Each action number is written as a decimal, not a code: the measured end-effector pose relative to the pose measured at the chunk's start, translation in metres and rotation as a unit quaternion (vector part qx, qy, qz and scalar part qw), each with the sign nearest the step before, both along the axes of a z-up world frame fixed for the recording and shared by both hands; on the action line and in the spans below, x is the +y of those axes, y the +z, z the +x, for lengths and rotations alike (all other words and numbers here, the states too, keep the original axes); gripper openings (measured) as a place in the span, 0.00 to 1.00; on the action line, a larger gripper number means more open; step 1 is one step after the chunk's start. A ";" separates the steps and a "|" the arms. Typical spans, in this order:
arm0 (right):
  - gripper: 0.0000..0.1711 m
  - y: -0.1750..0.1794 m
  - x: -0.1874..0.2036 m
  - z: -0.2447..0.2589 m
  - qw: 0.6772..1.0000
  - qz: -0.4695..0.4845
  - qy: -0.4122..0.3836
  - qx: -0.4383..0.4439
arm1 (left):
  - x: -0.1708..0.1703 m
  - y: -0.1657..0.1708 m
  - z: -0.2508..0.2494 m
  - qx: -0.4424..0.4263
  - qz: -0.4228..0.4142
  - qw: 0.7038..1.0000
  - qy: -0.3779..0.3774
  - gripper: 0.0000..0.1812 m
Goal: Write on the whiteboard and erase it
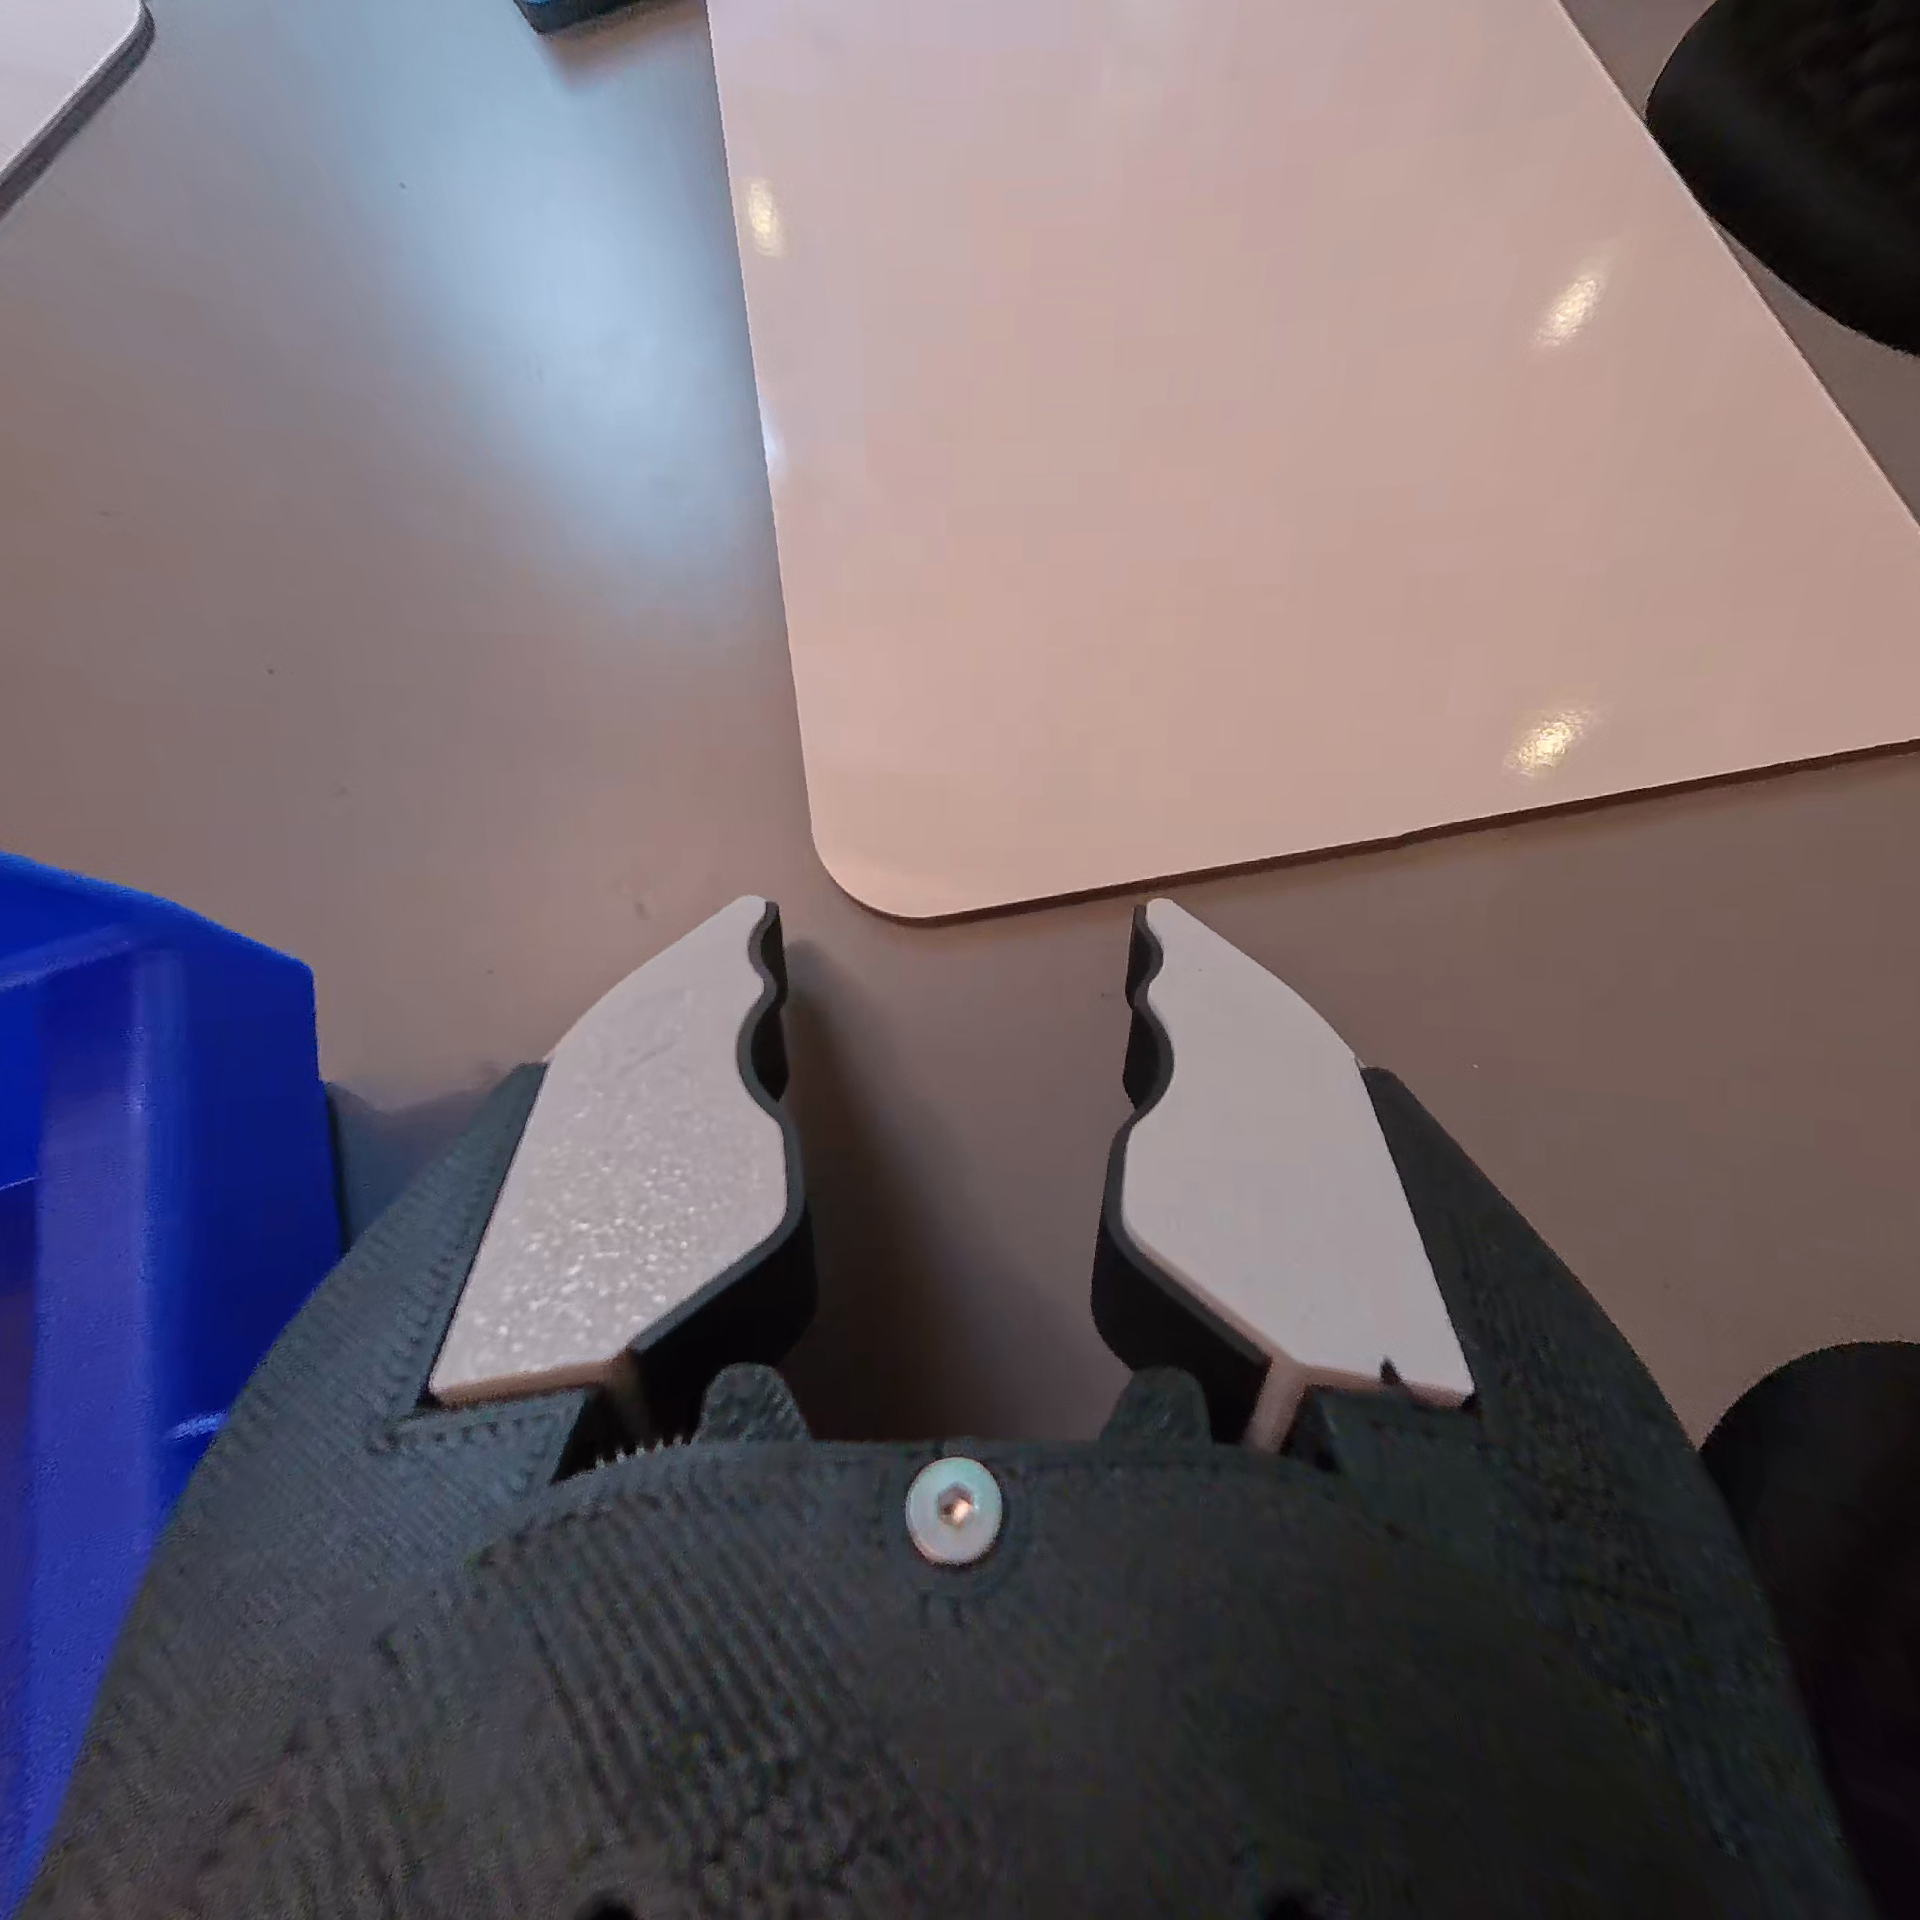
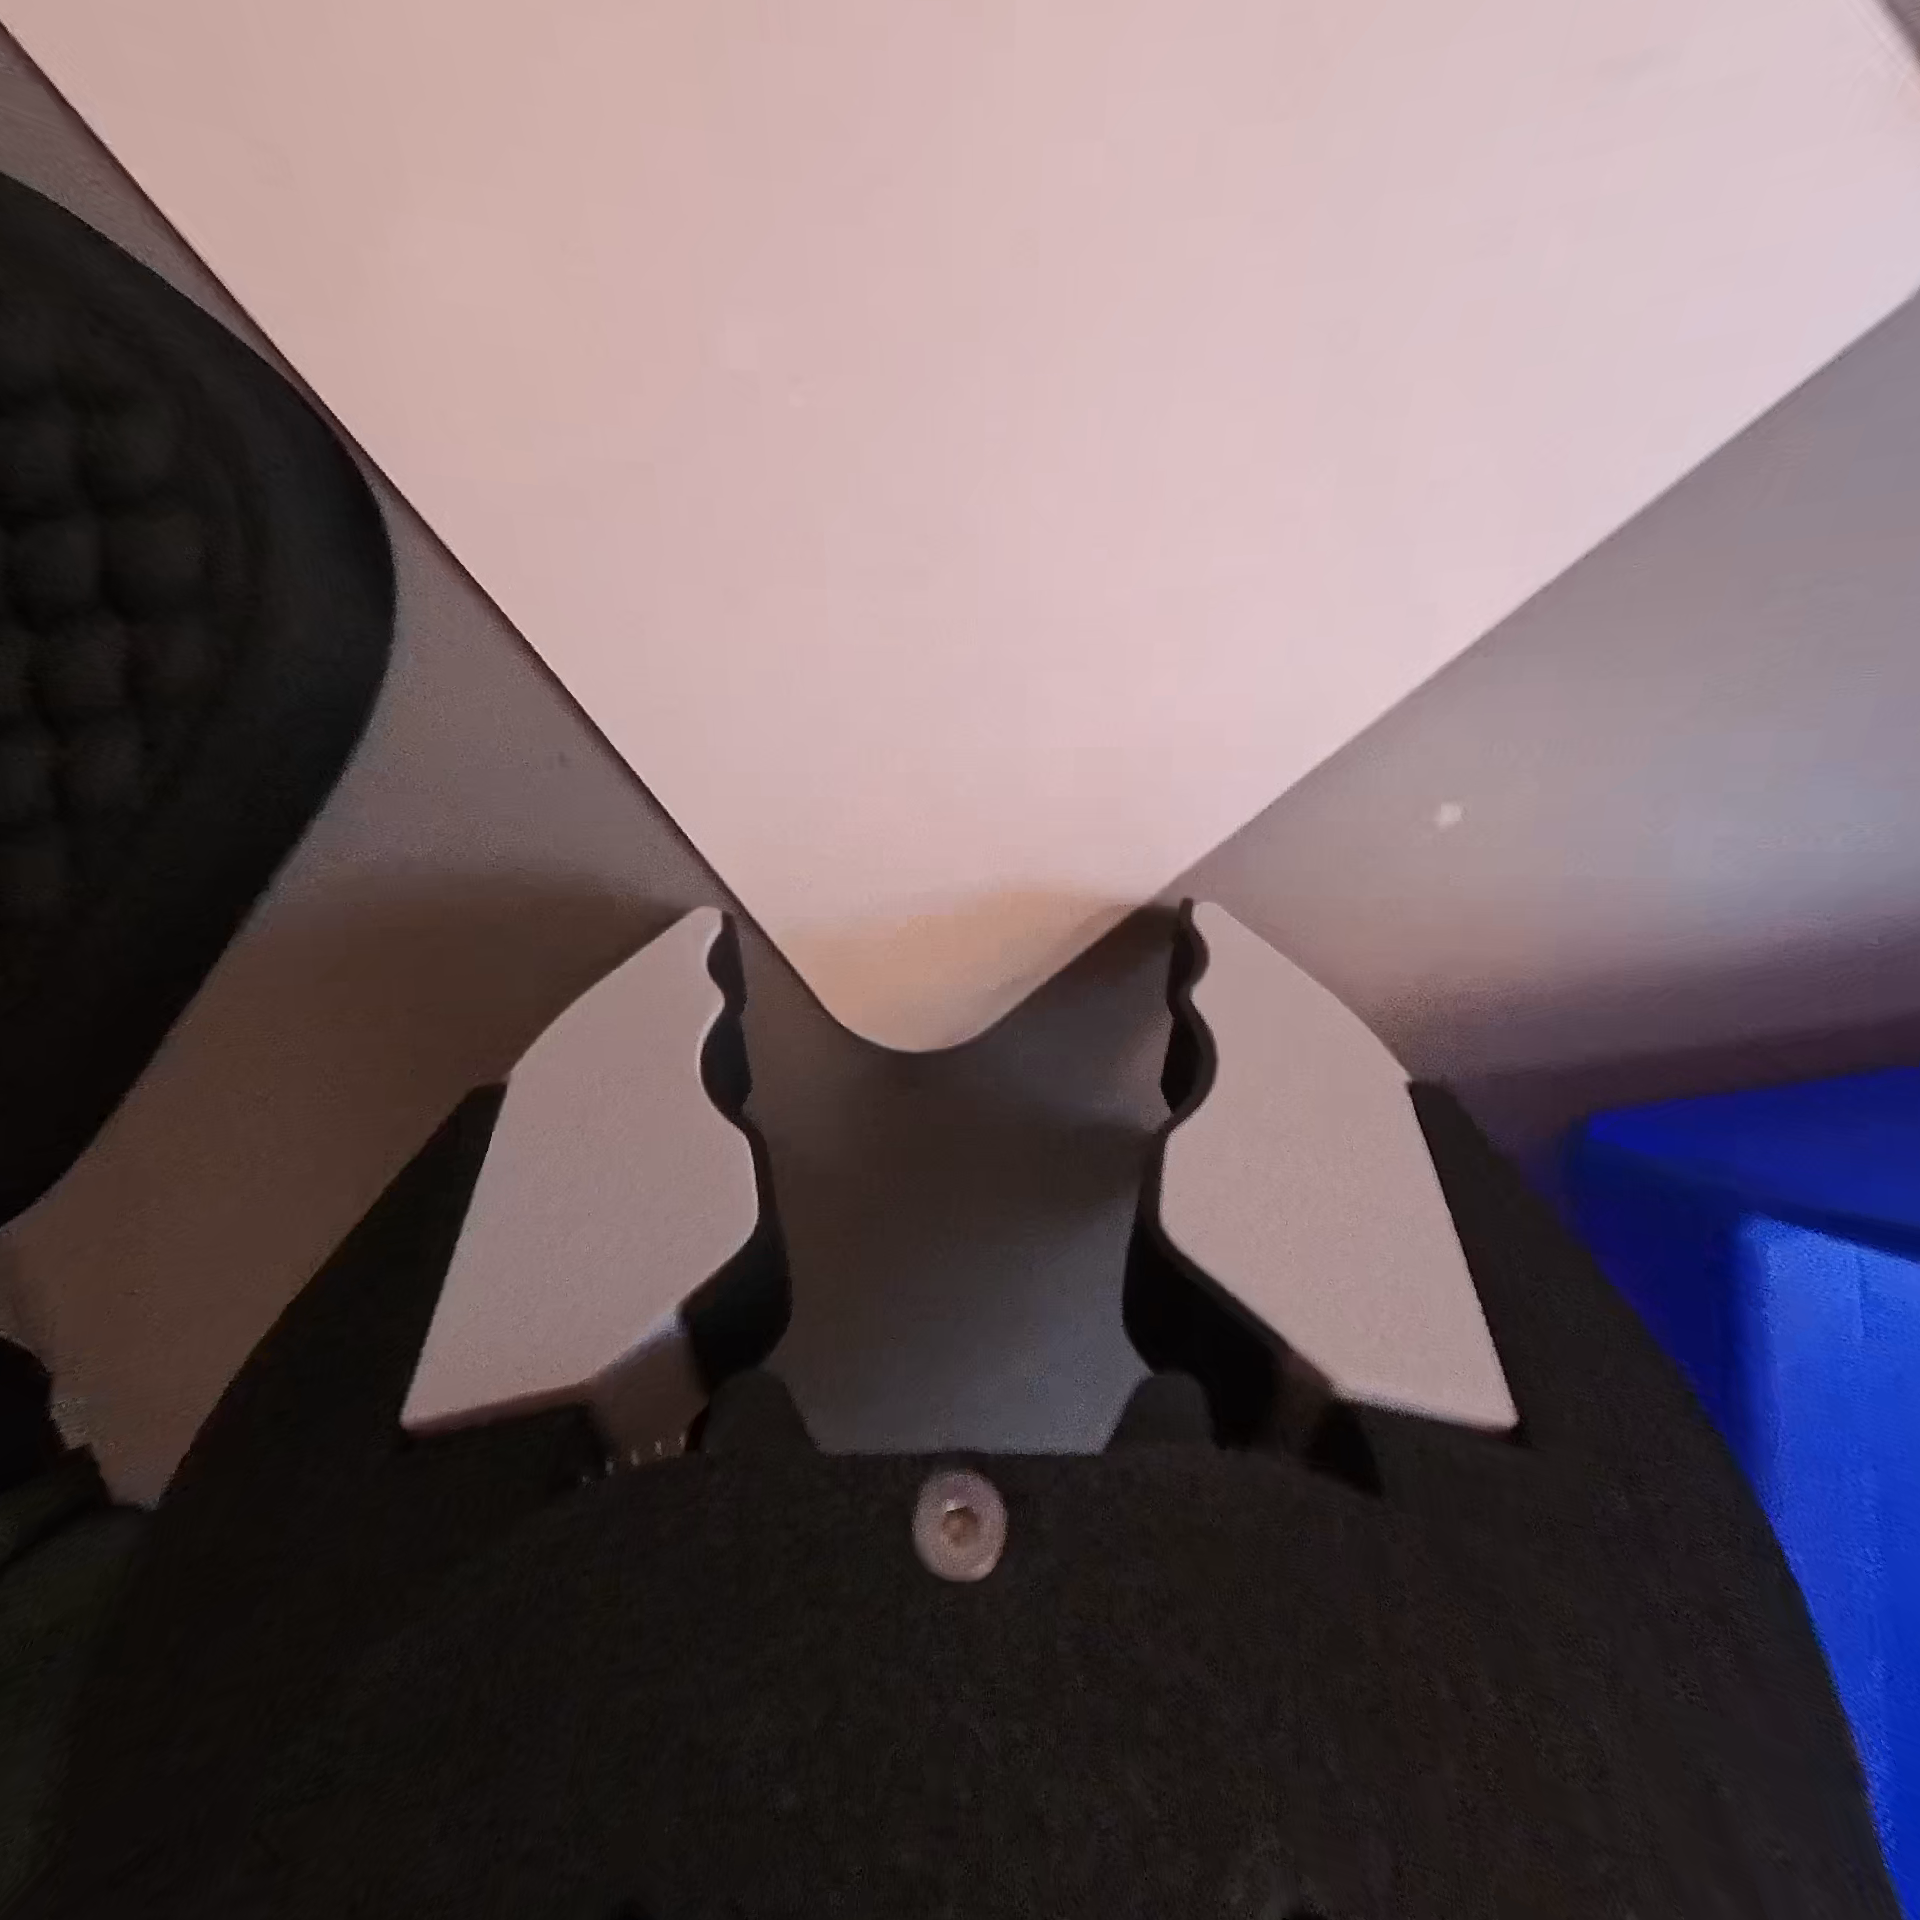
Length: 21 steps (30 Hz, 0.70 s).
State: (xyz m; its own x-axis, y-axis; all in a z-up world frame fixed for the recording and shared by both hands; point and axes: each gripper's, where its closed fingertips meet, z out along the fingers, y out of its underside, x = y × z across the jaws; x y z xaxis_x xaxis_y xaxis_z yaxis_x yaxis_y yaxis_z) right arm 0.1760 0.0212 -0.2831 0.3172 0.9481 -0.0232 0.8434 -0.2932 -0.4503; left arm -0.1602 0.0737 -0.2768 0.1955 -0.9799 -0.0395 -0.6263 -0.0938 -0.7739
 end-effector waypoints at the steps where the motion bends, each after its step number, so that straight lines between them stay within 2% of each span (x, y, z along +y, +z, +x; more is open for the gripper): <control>1: 0.46 -0.002 0.002 0.002 1.000 0.007 -0.008 -0.016 | 0.000 0.000 0.000 0.000 -0.002 1.000 0.001 0.35; 13: 0.42 0.000 0.000 -0.011 1.000 0.003 0.007 0.007 | 0.015 0.001 -0.001 0.009 0.017 0.999 0.037 0.32; 15: 0.38 0.002 -0.004 -0.011 1.000 -0.012 0.011 0.020 | 0.016 0.004 -0.001 0.011 0.034 0.999 0.037 0.32; 18: 0.41 0.020 0.004 -0.018 0.997 -0.002 -0.005 0.080 | 0.006 0.033 0.009 -0.075 0.019 0.997 0.024 0.27; 21: 0.42 0.069 0.036 -0.035 0.972 0.112 -0.031 0.204 | 0.008 0.078 0.008 -0.191 0.025 0.981 0.037 0.20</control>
